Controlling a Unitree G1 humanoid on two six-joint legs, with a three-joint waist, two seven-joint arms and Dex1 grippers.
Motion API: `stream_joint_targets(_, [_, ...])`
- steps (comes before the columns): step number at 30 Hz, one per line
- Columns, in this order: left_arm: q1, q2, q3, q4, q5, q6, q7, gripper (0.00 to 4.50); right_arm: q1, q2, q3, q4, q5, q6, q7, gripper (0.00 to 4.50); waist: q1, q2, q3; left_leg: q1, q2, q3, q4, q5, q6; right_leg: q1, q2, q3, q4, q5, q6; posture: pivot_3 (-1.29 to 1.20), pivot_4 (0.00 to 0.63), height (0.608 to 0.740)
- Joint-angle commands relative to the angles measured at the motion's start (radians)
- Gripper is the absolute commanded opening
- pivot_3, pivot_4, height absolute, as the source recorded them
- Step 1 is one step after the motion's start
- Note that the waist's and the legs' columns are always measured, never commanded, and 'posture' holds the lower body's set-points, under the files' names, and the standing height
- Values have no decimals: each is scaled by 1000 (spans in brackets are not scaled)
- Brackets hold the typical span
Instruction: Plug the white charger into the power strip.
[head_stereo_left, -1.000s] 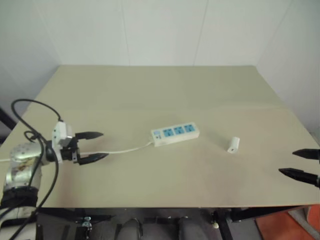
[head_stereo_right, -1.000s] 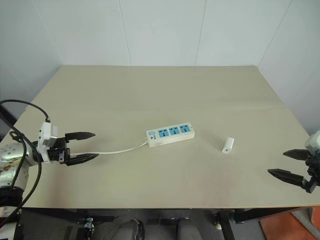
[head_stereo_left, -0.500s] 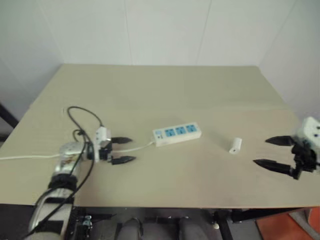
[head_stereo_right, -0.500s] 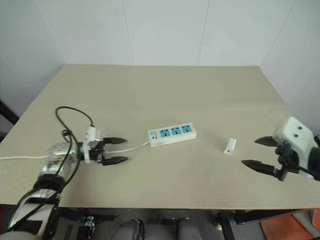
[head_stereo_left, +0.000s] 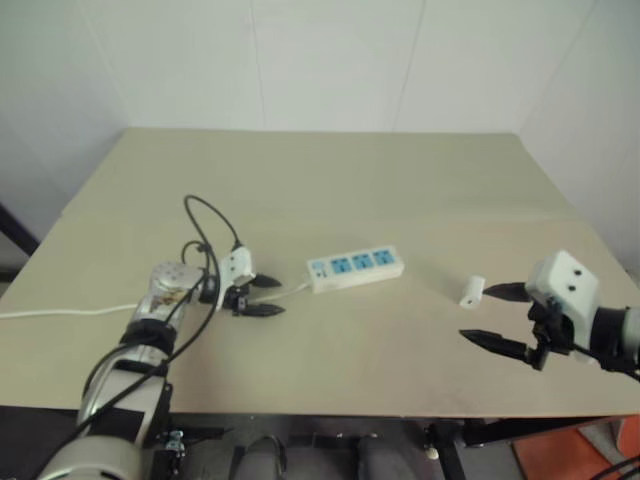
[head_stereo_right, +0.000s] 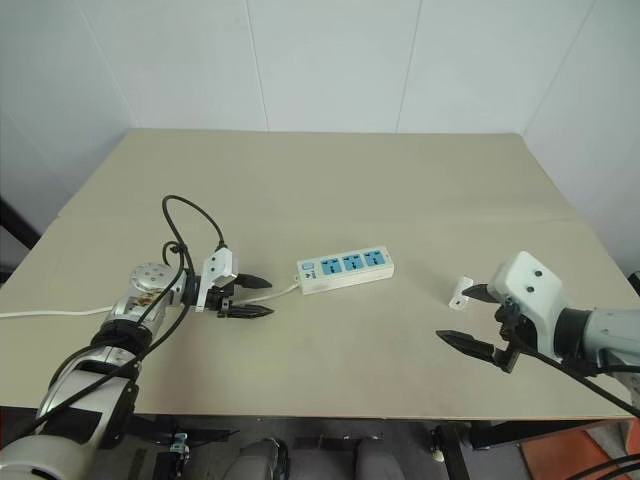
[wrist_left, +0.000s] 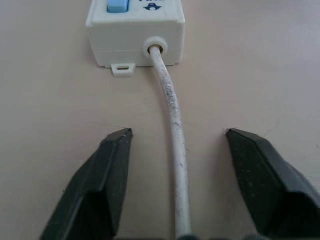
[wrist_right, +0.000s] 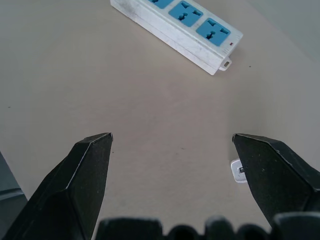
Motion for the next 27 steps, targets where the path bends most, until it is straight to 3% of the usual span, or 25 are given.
stream_joint_targets(1, [31,7,-28,-13,31,14,-8,1832,-5,4,1,-42,18,8,-20,4500,0,0,0,0,0,0,0,0,0,0,0,0,0,0,0,0,150,740])
stream_joint_targets(5, [48,7,-30,-55,20,34,-19,484,-26,19,17,-43,32,-8,-35,4500,1,-1,-1,1,0,0,0,0,0,1,0,0,0,0,0,0,150,740])
stream_joint_targets(7, [59,4,-27,-76,14,50,-15,17,-35,18,34,-39,28,-11,-43,4500,1,-1,-1,1,0,0,0,0,0,1,0,0,0,0,0,0,150,740])
stream_joint_targets(11, [111,6,-25,-188,-11,106,-14,17,-39,19,63,-41,23,-16,-52,4500,4,-1,-2,1,0,0,0,0,0,1,0,0,0,0,0,0,150,740])
stream_joint_targets(18, [309,68,-20,-703,-158,466,-24,17,-45,24,94,-23,4,-33,-67,4500,4,-1,-2,0,0,0,0,0,0,0,0,0,0,0,0,0,150,740])
stream_joint_targets(23, [397,94,-18,-827,-141,541,67,17,-54,23,121,-18,-11,-45,-69,4500,10,-1,-2,0,0,0,0,0,0,0,0,0,0,0,0,0,150,740])
stream_joint_targets(25, [426,96,-11,-829,-135,489,88,17,-59,23,131,-12,-17,-53,-70,4500,9,-1,-2,0,0,0,0,0,0,0,0,0,-1,0,0,0,150,740])
stream_joint_targets(26, [437,97,-10,-828,-130,463,95,634,-61,22,134,-9,-20,-57,-70,4500,9,-1,-2,0,1,0,0,0,0,0,0,0,-1,0,0,0,150,740])
stream_joint_targets(27, [445,95,-5,-822,-123,428,112,870,-63,21,137,-6,-21,-60,-69,4500,9,-1,-2,0,1,0,0,0,0,0,0,0,-1,0,0,0,150,740])
